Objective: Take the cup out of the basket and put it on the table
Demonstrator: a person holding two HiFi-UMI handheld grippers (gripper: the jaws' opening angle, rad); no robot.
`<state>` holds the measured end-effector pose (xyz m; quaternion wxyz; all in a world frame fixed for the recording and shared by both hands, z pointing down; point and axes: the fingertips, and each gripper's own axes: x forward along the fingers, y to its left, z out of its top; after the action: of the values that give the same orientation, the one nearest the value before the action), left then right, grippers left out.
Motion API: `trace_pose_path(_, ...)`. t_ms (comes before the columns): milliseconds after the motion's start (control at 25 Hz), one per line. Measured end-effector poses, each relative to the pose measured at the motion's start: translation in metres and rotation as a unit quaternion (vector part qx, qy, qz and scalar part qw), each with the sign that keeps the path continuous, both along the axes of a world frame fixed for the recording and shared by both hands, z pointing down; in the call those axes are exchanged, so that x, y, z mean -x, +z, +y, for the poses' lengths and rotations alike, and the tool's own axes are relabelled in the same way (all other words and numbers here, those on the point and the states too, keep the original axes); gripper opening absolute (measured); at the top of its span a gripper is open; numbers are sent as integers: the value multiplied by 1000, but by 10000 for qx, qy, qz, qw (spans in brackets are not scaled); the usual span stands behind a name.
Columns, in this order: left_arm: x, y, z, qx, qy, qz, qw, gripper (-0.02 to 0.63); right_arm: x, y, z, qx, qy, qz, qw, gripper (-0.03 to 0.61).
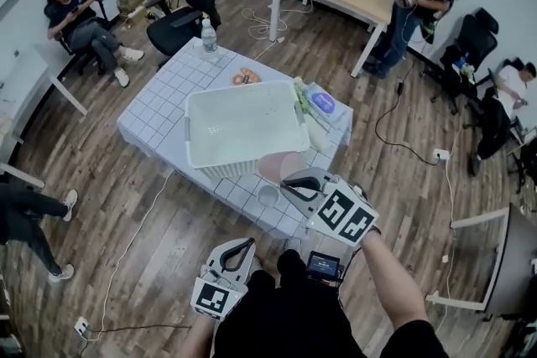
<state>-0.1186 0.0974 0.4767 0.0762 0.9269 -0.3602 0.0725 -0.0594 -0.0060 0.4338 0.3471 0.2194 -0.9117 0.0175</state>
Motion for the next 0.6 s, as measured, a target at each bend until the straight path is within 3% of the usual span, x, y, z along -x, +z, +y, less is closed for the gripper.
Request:
trace_pose_path(360, -16, -7, -2, -35, -12, -15, 10000, 8, -33, -16, 51, -424, 284, -1220, 9912, 29)
trace_pose_path(600, -42, -17, 0, -97, -101, 33, 9999, 8, -65, -25, 78, -644, 460, -2068, 9752, 29)
